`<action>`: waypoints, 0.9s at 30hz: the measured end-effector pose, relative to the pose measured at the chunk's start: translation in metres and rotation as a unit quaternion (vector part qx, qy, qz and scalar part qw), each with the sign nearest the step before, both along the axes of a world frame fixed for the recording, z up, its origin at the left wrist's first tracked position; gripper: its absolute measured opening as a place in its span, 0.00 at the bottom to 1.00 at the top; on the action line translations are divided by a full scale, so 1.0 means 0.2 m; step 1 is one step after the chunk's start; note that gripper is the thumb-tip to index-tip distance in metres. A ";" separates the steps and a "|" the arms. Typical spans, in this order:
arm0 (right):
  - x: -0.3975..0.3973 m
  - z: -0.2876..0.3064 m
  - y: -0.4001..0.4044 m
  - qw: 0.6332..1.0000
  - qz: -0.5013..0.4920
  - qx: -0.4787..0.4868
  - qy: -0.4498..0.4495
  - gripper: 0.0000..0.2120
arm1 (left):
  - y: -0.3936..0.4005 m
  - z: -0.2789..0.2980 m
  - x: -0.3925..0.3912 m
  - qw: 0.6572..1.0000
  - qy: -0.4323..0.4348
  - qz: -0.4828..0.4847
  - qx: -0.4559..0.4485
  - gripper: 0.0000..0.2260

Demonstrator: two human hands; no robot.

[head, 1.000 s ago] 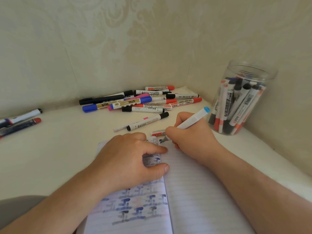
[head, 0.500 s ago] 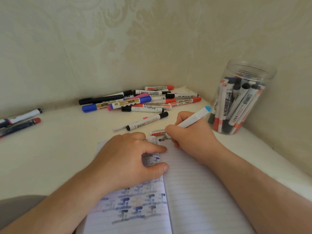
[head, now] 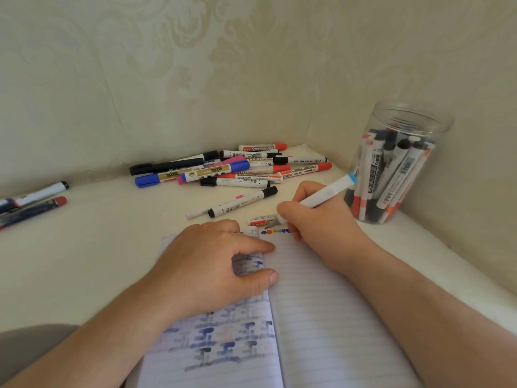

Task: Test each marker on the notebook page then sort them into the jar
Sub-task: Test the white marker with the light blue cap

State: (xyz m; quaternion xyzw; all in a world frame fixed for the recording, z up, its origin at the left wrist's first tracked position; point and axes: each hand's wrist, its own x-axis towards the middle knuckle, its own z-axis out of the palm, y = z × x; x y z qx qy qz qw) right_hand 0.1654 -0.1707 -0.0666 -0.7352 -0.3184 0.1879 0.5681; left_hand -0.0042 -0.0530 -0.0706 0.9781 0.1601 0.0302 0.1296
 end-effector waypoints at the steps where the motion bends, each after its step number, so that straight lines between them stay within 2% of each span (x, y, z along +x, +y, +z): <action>1: 0.01 0.00 -0.01 0.999 0.012 0.035 0.032 0.12 | 0.00 0.00 -0.01 0.999 -0.023 -0.003 -0.030 0.25; 3: 0.03 0.01 -0.03 0.986 0.076 0.107 0.103 0.12 | 0.02 -0.01 -0.03 0.986 -0.094 0.015 -0.135 0.13; 6: 0.05 0.03 -0.07 0.963 0.172 0.146 0.148 0.10 | 0.07 -0.02 -0.04 0.956 -0.174 0.067 -0.228 0.13; 9: 0.06 0.03 -0.09 0.954 0.196 0.152 0.170 0.06 | 0.08 -0.01 -0.04 0.933 -0.206 0.091 -0.281 0.11; 10: 0.06 0.03 -0.09 0.948 0.198 0.162 0.189 0.08 | 0.08 -0.01 -0.04 0.928 -0.212 0.095 -0.290 0.11; 13: 0.06 0.03 -0.09 0.949 0.199 0.151 0.192 0.15 | 0.08 -0.02 -0.04 0.926 -0.218 0.101 -0.291 0.09; 21: 0.03 0.03 -0.08 0.959 0.196 0.116 0.166 0.06 | 0.10 -0.03 -0.06 0.942 -0.215 0.102 -0.237 0.09; 27: 0.00 0.01 -0.07 0.973 0.185 0.100 0.095 0.06 | 0.09 -0.04 -0.06 0.933 -0.242 0.099 -0.248 0.10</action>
